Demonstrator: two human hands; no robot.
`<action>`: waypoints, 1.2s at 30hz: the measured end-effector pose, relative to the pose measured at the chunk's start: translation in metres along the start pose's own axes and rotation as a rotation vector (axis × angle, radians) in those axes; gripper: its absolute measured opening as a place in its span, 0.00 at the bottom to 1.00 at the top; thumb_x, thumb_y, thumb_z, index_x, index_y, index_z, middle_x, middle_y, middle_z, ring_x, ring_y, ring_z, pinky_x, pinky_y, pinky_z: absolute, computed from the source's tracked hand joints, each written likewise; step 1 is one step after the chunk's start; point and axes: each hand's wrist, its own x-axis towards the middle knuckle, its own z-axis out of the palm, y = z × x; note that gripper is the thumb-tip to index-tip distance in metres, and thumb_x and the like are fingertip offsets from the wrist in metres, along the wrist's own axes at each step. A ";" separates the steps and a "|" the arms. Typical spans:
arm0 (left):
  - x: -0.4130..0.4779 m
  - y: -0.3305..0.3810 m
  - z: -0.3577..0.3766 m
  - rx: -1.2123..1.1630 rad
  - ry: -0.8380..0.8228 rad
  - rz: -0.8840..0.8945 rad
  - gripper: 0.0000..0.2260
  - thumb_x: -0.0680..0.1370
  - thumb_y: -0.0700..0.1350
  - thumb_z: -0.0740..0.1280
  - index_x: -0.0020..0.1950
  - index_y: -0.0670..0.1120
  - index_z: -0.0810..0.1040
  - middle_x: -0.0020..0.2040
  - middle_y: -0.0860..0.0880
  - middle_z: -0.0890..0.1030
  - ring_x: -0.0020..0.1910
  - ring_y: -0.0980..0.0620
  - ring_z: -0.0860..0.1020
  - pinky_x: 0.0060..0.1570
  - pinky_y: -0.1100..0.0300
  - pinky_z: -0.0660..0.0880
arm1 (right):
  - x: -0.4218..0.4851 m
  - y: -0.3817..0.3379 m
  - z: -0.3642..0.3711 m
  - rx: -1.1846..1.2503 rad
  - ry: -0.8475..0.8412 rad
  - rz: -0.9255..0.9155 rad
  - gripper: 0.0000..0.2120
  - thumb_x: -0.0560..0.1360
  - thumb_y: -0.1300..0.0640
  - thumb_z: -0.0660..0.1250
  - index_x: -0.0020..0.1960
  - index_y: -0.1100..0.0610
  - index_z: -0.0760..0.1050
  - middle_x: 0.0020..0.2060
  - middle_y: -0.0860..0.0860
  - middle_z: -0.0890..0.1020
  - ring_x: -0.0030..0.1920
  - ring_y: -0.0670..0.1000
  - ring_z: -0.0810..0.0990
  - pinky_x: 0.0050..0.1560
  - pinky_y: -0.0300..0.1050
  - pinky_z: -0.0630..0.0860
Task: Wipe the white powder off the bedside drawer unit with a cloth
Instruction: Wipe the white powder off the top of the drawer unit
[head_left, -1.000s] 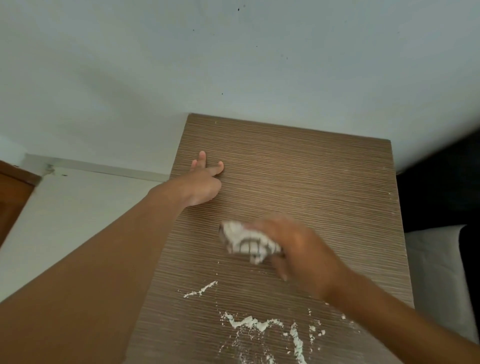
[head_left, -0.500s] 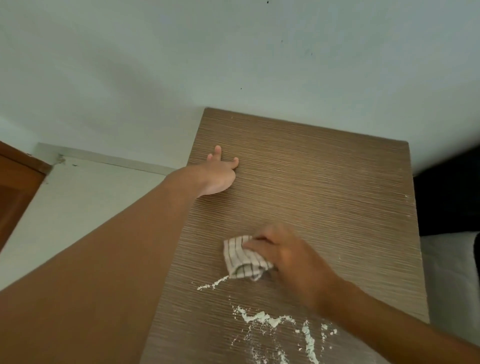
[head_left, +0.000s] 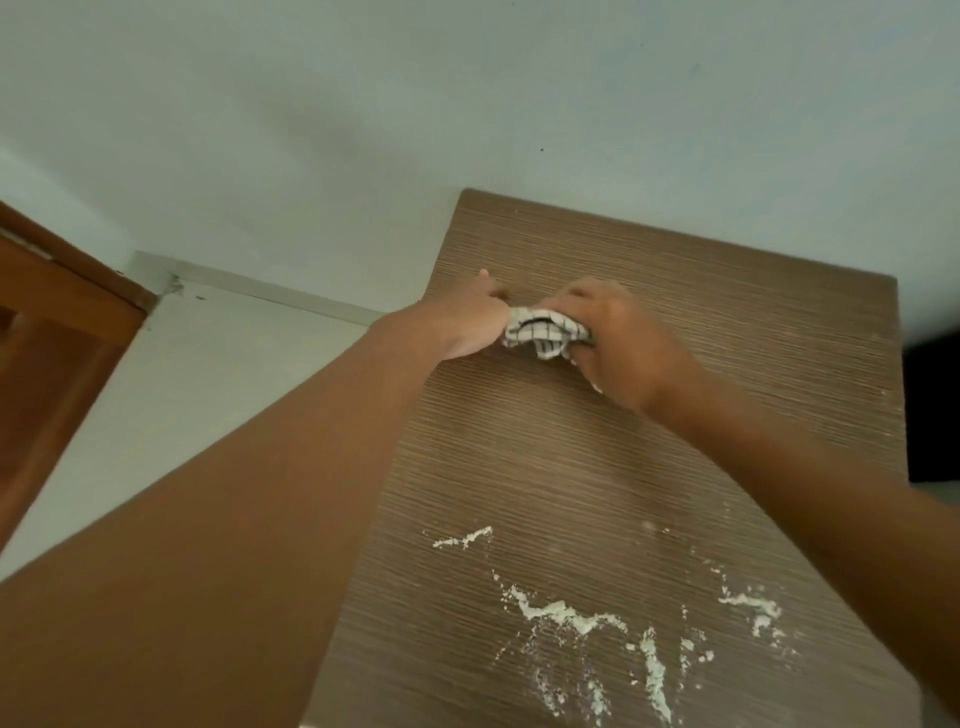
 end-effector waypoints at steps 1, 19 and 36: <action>-0.004 -0.008 -0.005 -0.108 0.128 -0.003 0.22 0.81 0.44 0.54 0.76 0.52 0.66 0.78 0.47 0.62 0.73 0.46 0.65 0.69 0.54 0.62 | 0.008 0.002 0.007 -0.025 0.010 -0.008 0.20 0.72 0.64 0.69 0.62 0.50 0.77 0.55 0.49 0.78 0.56 0.53 0.73 0.53 0.48 0.71; -0.102 -0.120 0.017 -0.569 0.074 -0.332 0.08 0.80 0.43 0.66 0.55 0.45 0.83 0.51 0.49 0.84 0.47 0.53 0.83 0.44 0.58 0.81 | -0.151 -0.102 0.085 -0.007 -0.263 -0.383 0.32 0.59 0.58 0.79 0.61 0.48 0.75 0.56 0.45 0.78 0.55 0.46 0.74 0.49 0.39 0.78; -0.151 -0.151 0.030 -1.055 0.036 -0.503 0.21 0.84 0.53 0.53 0.57 0.42 0.80 0.47 0.42 0.84 0.48 0.46 0.82 0.50 0.54 0.79 | -0.027 -0.104 0.091 0.001 0.105 0.007 0.18 0.72 0.64 0.69 0.62 0.55 0.78 0.54 0.52 0.79 0.54 0.53 0.74 0.51 0.48 0.75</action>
